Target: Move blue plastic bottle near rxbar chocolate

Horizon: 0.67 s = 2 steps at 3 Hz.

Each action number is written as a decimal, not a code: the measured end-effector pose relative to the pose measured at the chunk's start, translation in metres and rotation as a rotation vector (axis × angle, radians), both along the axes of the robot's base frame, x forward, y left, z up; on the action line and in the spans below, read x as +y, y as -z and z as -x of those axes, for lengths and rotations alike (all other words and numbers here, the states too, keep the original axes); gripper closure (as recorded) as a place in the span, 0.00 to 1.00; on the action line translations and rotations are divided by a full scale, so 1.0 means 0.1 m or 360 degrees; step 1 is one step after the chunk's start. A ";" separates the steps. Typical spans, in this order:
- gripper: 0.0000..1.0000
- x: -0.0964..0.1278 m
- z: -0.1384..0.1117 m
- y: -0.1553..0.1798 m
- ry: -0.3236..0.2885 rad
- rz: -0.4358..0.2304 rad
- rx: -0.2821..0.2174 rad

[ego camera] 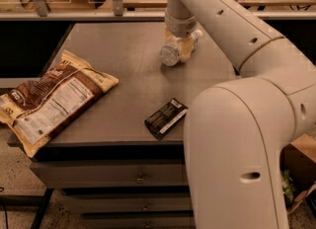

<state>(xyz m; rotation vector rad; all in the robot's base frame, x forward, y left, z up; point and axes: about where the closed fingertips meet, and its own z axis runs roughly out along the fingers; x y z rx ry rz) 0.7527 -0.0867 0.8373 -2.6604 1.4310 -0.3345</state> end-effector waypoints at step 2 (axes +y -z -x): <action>1.00 -0.18 0.39 -0.31 0.0154 -0.0154 0.0003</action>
Offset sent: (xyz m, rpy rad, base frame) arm -0.0995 -0.0445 0.0779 0.1469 0.0061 -0.2119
